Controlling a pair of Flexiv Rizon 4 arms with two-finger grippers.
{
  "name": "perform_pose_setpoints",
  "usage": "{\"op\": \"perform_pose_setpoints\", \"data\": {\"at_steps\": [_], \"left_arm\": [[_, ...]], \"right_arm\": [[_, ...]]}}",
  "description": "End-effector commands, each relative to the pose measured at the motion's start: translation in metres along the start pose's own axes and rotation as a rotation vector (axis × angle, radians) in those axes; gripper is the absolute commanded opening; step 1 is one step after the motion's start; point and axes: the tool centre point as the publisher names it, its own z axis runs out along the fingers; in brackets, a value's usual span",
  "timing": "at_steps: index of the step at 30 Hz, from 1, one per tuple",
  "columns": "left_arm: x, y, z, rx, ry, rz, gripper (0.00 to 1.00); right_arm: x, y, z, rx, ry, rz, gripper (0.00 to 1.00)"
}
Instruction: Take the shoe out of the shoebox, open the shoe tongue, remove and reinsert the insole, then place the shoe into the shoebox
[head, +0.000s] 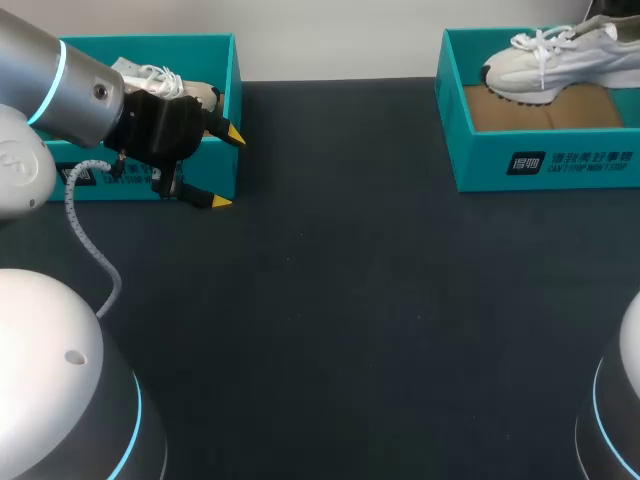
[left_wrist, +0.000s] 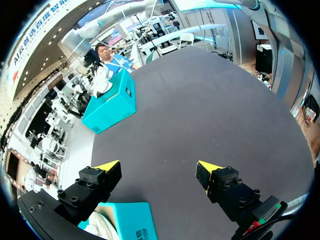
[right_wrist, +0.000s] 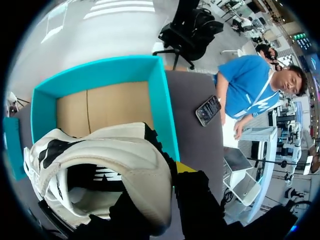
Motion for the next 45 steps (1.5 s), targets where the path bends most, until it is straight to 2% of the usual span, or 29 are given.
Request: {"op": "perform_pose_setpoints", "data": {"at_steps": [1, 10, 21, 31, 45], "left_arm": [[0.001, -0.001, 0.000, -0.003, 0.000, 0.000, 1.00], [0.001, -0.001, 0.000, -0.003, 0.000, 0.000, 1.00], [0.001, -0.001, 0.000, -0.003, 0.000, 0.000, 1.00], [0.001, -0.001, 0.000, -0.003, 0.000, 0.000, 1.00], [0.001, -0.001, 0.000, -0.003, 0.000, 0.000, 1.00]], "right_arm": [[0.004, 0.002, 0.011, -0.009, -0.002, 0.007, 0.00], [0.004, 0.009, 0.031, -0.019, -0.022, 0.054, 0.00], [0.020, 0.007, 0.054, 0.003, -0.028, 0.051, 0.00], [0.031, -0.010, 0.080, 0.042, -0.042, 0.055, 0.00], [0.043, -0.025, 0.103, 0.045, -0.070, 0.080, 0.00]]}}
